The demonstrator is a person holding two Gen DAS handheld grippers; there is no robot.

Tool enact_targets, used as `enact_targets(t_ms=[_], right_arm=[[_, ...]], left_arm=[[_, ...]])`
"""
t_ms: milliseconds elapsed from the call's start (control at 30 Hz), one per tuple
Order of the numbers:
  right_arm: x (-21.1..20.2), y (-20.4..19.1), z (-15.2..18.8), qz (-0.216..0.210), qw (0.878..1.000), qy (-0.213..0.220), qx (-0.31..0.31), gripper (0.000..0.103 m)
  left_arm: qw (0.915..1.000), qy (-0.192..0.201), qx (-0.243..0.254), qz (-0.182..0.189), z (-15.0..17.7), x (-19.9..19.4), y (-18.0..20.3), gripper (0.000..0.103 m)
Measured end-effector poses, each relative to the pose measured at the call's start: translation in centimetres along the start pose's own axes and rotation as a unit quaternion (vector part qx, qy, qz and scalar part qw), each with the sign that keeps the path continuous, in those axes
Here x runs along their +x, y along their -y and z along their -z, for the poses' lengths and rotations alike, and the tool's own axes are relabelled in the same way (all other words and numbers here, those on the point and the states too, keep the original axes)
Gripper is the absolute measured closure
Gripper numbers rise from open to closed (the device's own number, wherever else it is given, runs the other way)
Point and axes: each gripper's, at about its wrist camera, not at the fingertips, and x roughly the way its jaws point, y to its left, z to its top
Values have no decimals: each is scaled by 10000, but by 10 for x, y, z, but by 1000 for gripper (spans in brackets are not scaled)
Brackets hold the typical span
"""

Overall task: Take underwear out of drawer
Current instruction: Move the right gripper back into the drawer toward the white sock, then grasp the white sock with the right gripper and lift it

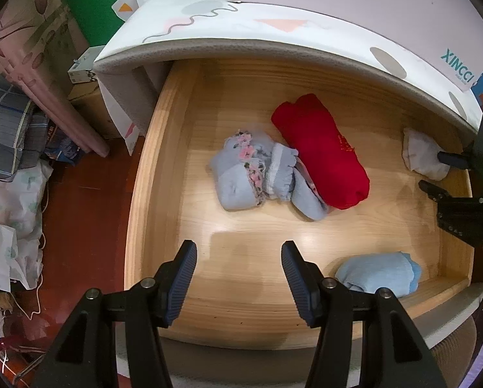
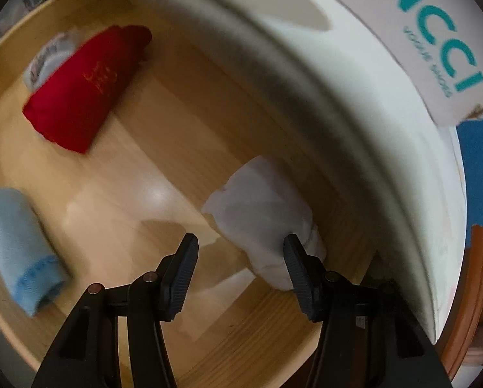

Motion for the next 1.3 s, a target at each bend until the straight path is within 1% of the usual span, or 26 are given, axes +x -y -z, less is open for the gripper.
enact_targets(t_ms=[100,200,300,367,400,433,467,500,533,567,667,767,867,967,1000,1033,1067,1100,1133,1200,1233,1300], right_arm=[[4,-3,1,86,9999,22,-71,44],[6,-3,0,157,9999,14,-57,44],[6,1,-1,74,10000,-14,48,46],[8,8,-3,119,9998,-23,127,60],[9,12,-3,94,9997,-50,208,62],[9,16,-3,50,9996,-76,273,67],[9,19,-4,4,9994,-105,338,70],[9,21,-4,-36,9992,-135,370,71],[8,22,-4,-76,9990,-166,414,74],[7,25,-4,-137,9985,-193,496,80],[5,36,-2,-579,9940,-301,879,92],[6,40,6,-963,9884,-445,1083,95],[1,37,9,-966,9901,-366,952,96],[-9,28,10,-620,9961,-176,596,94],[-12,25,9,-501,9976,-113,454,91],[-17,20,7,-247,9994,24,221,79],[-20,14,6,-2,9999,168,-31,62],[-23,8,5,240,9989,320,-262,60],[-21,5,5,255,9986,319,-336,58],[-14,0,5,571,9964,383,-488,59],[-11,-1,5,661,9958,388,-504,60],[-4,0,5,922,9936,432,-486,64]], left_arm=[[10000,-8,-5,22,0,0,0,47],[10000,-6,-7,18,0,0,0,47],[10000,-11,-12,18,0,1,0,47],[10000,-12,-12,1,0,1,0,47],[10000,-9,-11,-5,0,1,1,47],[10000,-6,-10,-9,0,1,1,47],[10000,-3,-9,-18,0,0,1,47],[10000,-1,-6,-25,0,0,2,47],[10000,0,-3,-30,0,0,2,47],[10000,0,-4,-32,0,0,2,47],[10000,4,-23,-27,0,-1,1,47],[10000,12,-38,-8,0,-1,0,47],[10000,21,-28,-5,0,-2,-1,47],[10000,16,-33,5,0,-2,-2,47],[10000,18,-38,19,0,-2,-2,47],[10000,20,-45,37,0,-2,-2,47],[10000,17,-49,43,0,-2,-2,47],[10000,13,-48,45,0,-1,-2,47],[10000,8,-42,50,0,-1,-2,47],[10000,10,-37,56,0,-1,-1,47],[10000,10,-39,64,0,-1,-2,47],[9999,-5,-45,90,1,0,-3,47]])
